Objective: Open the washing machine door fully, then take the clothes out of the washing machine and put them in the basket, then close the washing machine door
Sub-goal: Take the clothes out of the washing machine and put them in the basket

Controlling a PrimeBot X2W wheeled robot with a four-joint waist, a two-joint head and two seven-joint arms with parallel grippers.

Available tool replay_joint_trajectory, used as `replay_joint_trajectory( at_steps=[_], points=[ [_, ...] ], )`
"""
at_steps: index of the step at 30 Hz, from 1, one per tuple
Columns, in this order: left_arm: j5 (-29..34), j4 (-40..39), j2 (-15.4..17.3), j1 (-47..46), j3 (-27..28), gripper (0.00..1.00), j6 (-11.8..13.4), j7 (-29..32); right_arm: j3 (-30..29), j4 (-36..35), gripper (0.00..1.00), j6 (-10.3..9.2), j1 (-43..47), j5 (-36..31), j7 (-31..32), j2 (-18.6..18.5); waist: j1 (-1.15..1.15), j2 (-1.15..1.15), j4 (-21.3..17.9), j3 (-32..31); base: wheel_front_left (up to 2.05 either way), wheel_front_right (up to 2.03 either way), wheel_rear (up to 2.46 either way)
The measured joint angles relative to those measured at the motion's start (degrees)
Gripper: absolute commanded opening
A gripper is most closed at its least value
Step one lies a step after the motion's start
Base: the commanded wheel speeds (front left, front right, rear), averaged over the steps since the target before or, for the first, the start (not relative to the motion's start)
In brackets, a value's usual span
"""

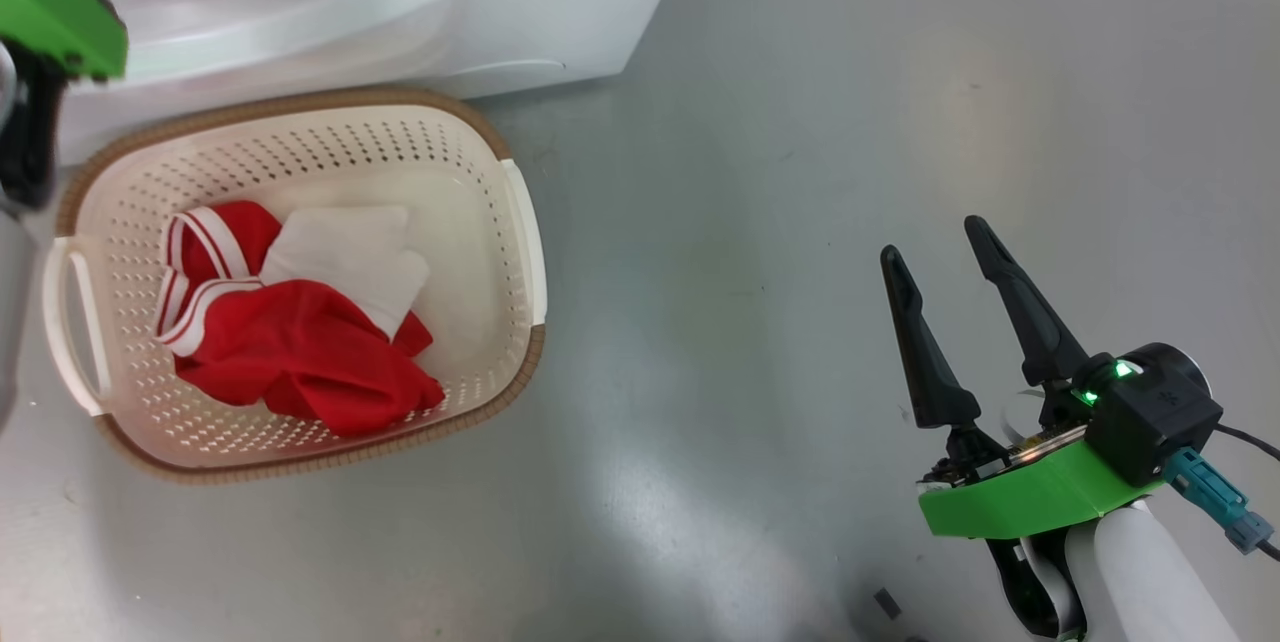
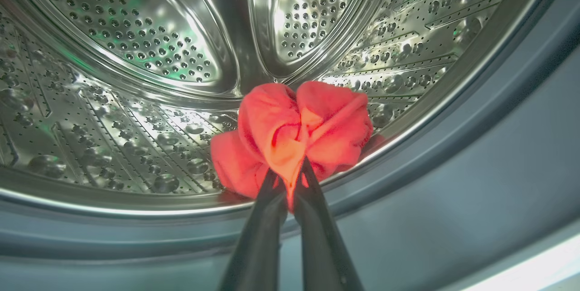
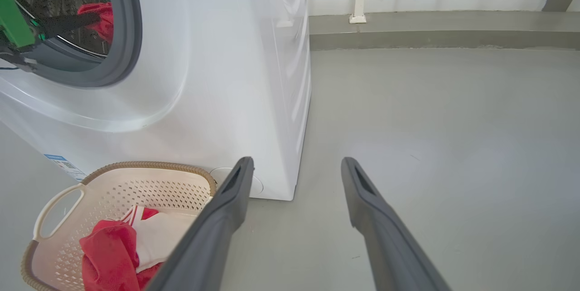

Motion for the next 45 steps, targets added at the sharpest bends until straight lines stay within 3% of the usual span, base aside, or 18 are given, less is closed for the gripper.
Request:
replay_joint_trajectory(
  at_steps=[22,30,45],
  points=[
    [6.67,-26.86,1.01,29.05,14.10,0.00,4.04,0.00,0.00,1.32,1.00,0.00,-0.90,0.00,0.00,-0.04,0.00,0.00,2.43,-7.77,0.00,0.00,0.00],
    [8.10,-35.71,-0.57,39.78,18.63,0.00,4.85,0.00,-0.44,1.64,1.00,0.00,-0.83,-0.05,0.00,-0.08,0.00,0.00,3.24,-11.42,0.00,0.00,0.00],
    [11.05,-44.88,-6.26,51.61,21.39,0.00,4.79,0.00,-0.74,2.11,1.00,0.00,1.26,-0.20,0.00,-0.25,0.00,0.00,5.44,-17.42,0.00,0.00,0.00]
  ],
)
